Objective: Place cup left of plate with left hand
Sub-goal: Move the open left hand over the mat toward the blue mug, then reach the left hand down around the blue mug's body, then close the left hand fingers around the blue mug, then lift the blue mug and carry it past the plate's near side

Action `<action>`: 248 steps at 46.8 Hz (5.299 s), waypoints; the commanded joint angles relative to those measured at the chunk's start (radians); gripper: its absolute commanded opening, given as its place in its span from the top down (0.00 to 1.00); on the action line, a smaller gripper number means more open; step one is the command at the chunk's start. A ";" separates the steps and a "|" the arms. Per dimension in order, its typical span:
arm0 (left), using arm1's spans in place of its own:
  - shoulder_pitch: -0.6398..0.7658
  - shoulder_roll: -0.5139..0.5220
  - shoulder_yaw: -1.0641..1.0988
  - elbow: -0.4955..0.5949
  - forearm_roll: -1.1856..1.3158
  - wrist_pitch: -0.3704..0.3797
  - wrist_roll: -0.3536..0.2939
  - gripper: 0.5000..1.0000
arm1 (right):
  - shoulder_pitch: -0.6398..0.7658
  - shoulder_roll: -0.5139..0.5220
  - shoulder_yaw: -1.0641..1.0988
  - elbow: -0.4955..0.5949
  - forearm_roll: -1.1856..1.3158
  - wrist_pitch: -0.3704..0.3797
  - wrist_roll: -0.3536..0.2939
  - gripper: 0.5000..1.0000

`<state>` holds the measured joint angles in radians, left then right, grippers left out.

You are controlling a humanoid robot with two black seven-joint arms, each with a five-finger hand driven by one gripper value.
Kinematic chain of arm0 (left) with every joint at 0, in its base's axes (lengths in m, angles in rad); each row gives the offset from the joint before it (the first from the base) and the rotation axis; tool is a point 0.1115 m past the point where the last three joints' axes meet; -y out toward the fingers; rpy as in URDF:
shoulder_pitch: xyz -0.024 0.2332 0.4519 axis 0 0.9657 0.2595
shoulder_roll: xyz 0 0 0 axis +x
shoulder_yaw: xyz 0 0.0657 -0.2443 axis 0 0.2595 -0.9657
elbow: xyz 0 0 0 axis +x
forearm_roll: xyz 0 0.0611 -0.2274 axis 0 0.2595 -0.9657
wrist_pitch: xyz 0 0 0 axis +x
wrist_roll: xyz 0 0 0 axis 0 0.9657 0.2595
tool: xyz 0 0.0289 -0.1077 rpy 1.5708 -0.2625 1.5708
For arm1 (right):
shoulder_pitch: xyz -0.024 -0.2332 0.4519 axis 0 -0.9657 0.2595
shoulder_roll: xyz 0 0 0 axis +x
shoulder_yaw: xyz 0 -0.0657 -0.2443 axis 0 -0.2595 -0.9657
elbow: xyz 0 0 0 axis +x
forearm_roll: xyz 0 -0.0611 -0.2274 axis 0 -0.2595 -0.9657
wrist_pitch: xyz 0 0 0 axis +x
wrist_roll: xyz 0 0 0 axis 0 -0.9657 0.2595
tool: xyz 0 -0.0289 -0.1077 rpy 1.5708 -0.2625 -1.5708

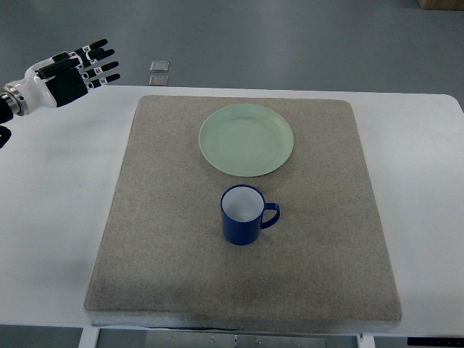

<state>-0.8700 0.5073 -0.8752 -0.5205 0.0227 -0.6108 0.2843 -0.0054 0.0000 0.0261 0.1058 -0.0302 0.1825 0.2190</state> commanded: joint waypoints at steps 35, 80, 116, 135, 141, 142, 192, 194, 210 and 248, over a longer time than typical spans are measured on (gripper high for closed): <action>0.249 0.023 -0.002 -0.543 0.425 0.000 -0.290 0.01 | -0.001 0.000 0.000 0.000 -0.001 0.000 0.000 0.14; 0.411 -0.069 0.002 -0.633 0.826 0.000 -0.511 0.00 | 0.001 0.000 0.000 0.000 -0.001 0.000 -0.001 0.14; 0.453 -0.199 0.004 -0.633 1.022 0.000 -0.545 0.00 | -0.001 0.000 0.000 0.000 -0.001 0.000 0.000 0.14; 0.448 -0.231 0.027 -0.630 1.036 0.000 -0.544 0.00 | -0.001 0.000 0.000 0.000 -0.001 0.000 -0.001 0.14; 0.447 -0.242 0.025 -0.630 1.036 0.000 -0.542 0.01 | 0.001 0.000 0.000 0.000 -0.001 0.000 0.000 0.14; 0.447 -0.242 0.025 -0.630 1.036 0.000 -0.542 0.01 | 0.001 0.000 0.000 0.000 -0.001 0.000 0.000 0.14; 0.440 -0.266 0.029 -0.630 1.039 0.000 -0.545 0.35 | -0.001 0.000 0.000 0.000 0.001 0.000 0.000 0.14; 0.439 -0.266 0.028 -0.630 1.037 0.000 -0.545 0.35 | -0.001 0.000 0.000 0.000 -0.001 0.000 0.000 0.14; 0.440 -0.266 0.028 -0.630 1.037 0.000 -0.547 0.38 | 0.001 0.000 0.000 0.000 -0.001 0.000 0.000 0.14; 0.390 -0.250 -0.152 -0.625 1.034 0.000 -0.554 0.95 | 0.001 0.000 0.000 0.000 -0.001 0.000 0.000 0.14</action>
<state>-0.4630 0.2513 -0.9738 -1.1510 1.0558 -0.6110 -0.2703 -0.0052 0.0000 0.0261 0.1058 -0.0305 0.1825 0.2190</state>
